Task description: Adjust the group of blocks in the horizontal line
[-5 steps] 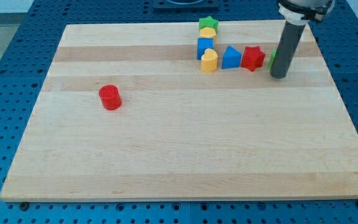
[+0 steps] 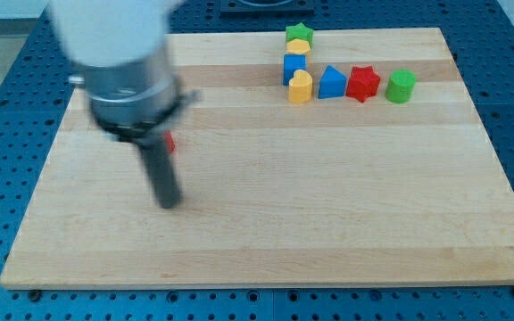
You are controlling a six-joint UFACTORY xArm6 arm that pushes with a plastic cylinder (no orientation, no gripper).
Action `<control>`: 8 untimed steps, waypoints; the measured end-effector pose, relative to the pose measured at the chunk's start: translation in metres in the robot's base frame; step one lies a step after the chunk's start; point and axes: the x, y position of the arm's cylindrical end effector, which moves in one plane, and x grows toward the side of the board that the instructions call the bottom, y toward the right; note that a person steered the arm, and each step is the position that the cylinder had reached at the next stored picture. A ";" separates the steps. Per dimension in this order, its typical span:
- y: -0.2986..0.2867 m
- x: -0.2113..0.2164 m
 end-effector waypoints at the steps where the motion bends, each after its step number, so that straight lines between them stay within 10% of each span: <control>1: -0.069 -0.011; 8: -0.036 -0.038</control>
